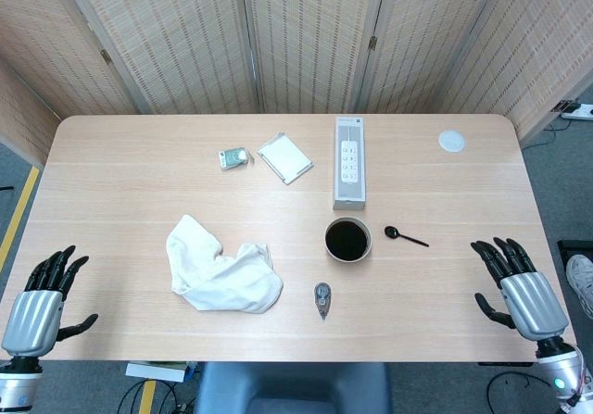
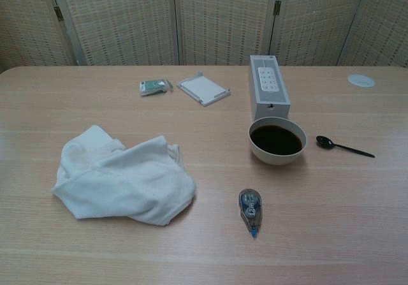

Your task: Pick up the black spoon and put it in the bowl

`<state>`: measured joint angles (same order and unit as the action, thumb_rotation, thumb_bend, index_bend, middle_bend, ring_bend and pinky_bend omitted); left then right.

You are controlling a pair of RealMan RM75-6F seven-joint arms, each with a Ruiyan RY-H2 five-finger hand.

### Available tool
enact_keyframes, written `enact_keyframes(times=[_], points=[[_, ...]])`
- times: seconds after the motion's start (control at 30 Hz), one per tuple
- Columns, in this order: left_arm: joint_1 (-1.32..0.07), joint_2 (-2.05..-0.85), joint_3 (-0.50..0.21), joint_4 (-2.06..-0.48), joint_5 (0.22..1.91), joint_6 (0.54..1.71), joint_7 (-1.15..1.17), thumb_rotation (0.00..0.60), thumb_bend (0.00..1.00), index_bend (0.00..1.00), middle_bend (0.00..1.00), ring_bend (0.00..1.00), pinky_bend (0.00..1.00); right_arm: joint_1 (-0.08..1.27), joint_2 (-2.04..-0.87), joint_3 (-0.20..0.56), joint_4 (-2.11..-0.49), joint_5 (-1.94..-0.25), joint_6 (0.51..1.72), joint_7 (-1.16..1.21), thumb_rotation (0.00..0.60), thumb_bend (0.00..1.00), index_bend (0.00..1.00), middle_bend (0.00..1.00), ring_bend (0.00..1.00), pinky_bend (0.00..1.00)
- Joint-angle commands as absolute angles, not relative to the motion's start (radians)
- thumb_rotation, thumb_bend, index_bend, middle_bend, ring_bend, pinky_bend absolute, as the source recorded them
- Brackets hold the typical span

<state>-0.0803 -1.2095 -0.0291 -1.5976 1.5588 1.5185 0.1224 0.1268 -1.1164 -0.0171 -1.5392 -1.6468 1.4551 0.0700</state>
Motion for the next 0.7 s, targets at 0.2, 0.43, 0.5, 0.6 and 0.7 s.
enact_keyframes(times=[0.2,0.43,0.5,0.6,0.7], points=[[-0.09,-1.221,-0.039,-1.589,1.57,1.529,0.118,0.6,0.15,0.16,0.05,0.07,0.14,0.11,-1.12,-0.005,-1.531,-1.647,1.501,0.079,0.6,0.31,0.05,0.12,0.06,0.0],[-0.094,-1.221,-0.04,-1.595,1.565,1.525,0.124,0.6,0.15,0.16,0.05,0.07,0.14,0.1,-1.12,-0.006,-1.528,-1.645,1.513,0.083,0.6,0.31,0.05,0.12,0.06,0.0],[-0.094,-1.22,-0.04,-1.597,1.564,1.525,0.126,0.6,0.15,0.16,0.05,0.07,0.14,0.099,-1.121,-0.007,-1.528,-1.646,1.514,0.083,0.6,0.31,0.05,0.12,0.06,0.0],[-0.093,-1.22,-0.038,-1.597,1.562,1.524,0.128,0.6,0.15,0.16,0.06,0.07,0.14,0.103,-1.121,-0.007,-1.53,-1.648,1.509,0.078,0.6,0.31,0.05,0.12,0.06,0.0],[-0.094,-1.222,-0.035,-1.597,1.558,1.518,0.13,0.6,0.15,0.16,0.05,0.07,0.14,0.114,-1.122,-0.005,-1.533,-1.652,1.492,0.067,0.6,0.31,0.05,0.12,0.06,0.0]])
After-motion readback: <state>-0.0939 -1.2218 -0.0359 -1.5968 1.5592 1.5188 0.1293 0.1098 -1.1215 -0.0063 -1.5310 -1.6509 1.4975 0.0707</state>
